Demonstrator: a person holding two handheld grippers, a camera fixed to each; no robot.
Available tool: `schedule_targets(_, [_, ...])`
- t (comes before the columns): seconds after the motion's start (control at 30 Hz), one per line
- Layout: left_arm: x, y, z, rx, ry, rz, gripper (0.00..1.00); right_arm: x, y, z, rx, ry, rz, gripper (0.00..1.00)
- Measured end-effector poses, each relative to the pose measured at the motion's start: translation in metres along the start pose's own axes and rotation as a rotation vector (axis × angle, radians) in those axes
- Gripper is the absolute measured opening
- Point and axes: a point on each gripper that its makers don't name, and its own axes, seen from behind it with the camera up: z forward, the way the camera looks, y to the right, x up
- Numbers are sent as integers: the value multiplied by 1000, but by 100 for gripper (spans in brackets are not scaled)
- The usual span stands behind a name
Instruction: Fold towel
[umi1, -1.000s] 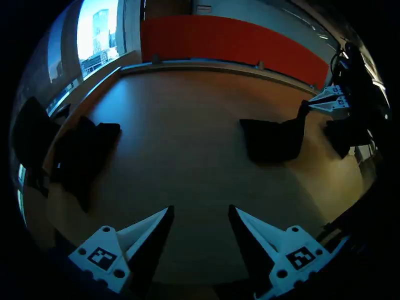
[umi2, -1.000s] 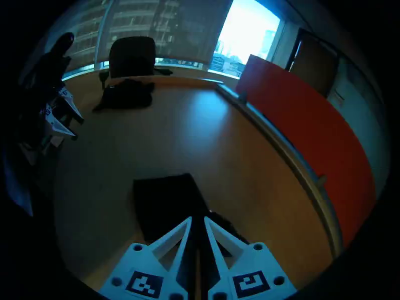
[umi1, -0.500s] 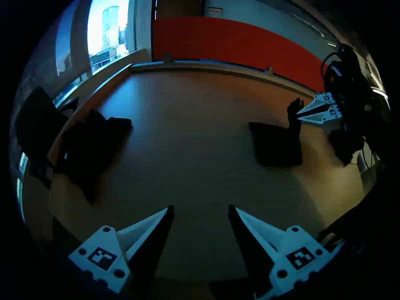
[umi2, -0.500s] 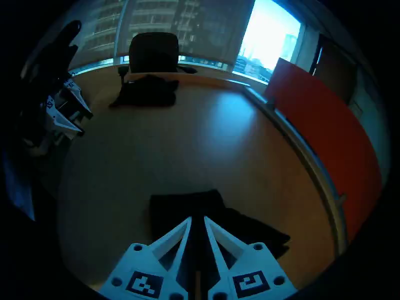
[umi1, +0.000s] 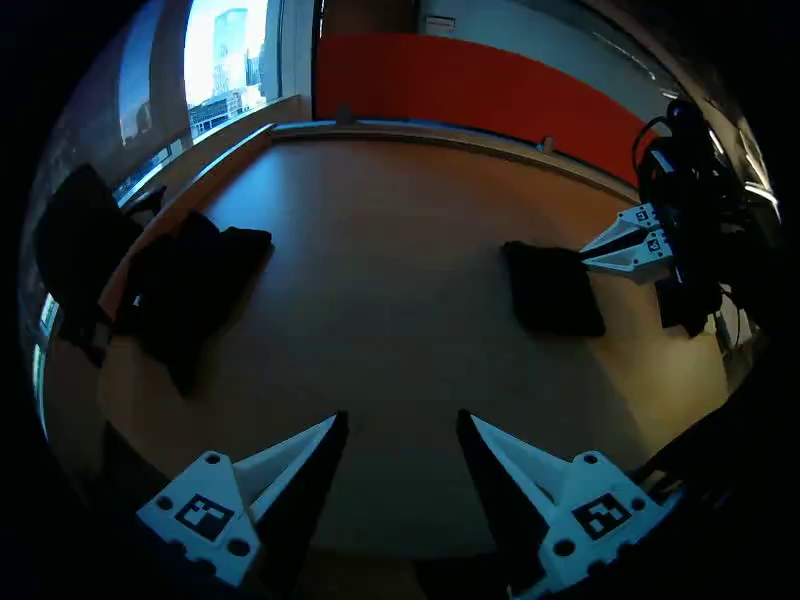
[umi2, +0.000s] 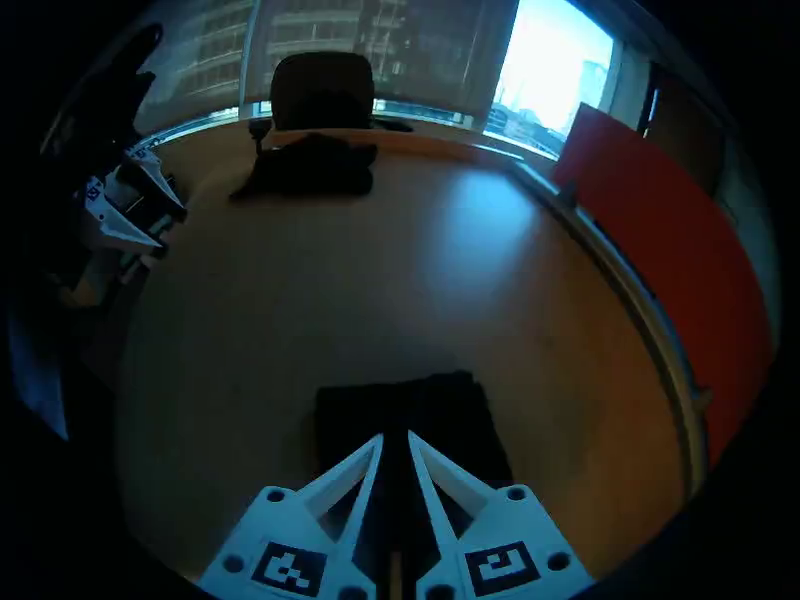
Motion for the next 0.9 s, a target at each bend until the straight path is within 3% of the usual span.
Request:
schedule_targets(0.13, [0,1,1,-1,-3,5,80,-1,2,-1,-4,2,9,6])
schedule_targets(0.27, [-1,2,1,-2,-4,6,80,-2,5,-3,-14,3,12,31])
schedule_targets(0.33, [-1,2,0,-2,-4,6,80,-3,6,-5,-21,3,16,55])
schedule_targets(0.4, [-1,2,0,-2,-4,6,80,-5,7,-6,-29,4,22,70])
schedule_targets(0.9, [1,2,-2,-3,1,11,80,-34,-2,-14,-53,-25,87,70])
